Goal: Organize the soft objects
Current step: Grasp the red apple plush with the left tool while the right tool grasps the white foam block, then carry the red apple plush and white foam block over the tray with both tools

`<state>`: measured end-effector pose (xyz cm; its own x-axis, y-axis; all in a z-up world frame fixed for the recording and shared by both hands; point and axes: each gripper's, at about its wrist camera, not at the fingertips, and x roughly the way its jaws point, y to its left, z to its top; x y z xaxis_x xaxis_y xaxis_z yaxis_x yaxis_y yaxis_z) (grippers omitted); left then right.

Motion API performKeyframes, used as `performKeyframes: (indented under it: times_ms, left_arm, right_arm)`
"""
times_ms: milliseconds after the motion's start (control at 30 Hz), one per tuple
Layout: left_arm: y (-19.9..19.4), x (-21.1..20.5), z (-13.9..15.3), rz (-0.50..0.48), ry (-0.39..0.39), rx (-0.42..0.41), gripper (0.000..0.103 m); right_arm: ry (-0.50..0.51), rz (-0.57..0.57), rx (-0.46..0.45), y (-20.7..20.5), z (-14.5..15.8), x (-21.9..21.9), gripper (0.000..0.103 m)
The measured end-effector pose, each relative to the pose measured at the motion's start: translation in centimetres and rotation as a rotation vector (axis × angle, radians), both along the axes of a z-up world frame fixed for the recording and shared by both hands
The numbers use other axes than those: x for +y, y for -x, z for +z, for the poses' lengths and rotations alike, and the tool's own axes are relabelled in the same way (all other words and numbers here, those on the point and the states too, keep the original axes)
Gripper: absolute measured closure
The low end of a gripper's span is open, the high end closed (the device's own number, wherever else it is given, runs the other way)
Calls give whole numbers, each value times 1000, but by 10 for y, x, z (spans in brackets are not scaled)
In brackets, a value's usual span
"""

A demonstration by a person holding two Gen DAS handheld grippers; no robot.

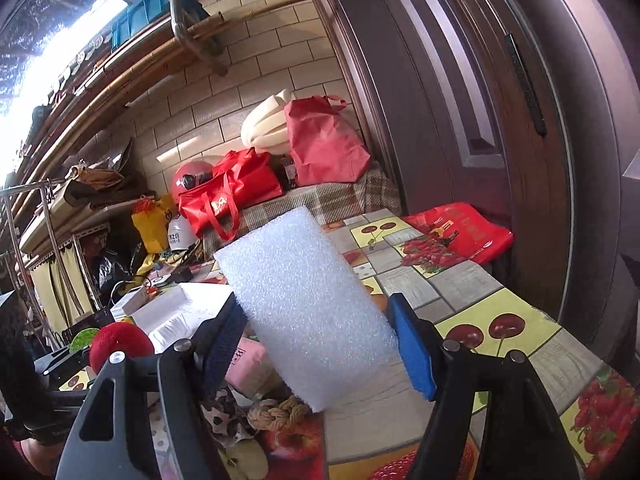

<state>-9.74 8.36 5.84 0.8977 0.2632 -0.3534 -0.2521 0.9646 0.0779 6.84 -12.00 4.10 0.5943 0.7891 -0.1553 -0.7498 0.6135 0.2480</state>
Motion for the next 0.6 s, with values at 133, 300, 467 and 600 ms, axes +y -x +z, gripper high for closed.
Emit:
performKeyframes:
  times_ms: [133, 300, 467, 600]
  left_arm:
    - [3, 4, 1, 12, 4, -15, 48]
    - [7, 6, 1, 25, 14, -34, 48]
    - [11, 7, 2, 41, 14, -50, 48]
    - [16, 11, 2, 61, 35, -68, 48]
  right_arm:
    - [-5, 27, -19, 13, 1, 9, 31]
    - [26, 37, -54, 21, 1, 16, 31]
    - [33, 46, -62, 30, -1, 19, 31]
    - [44, 58, -69, 34, -2, 23, 31]
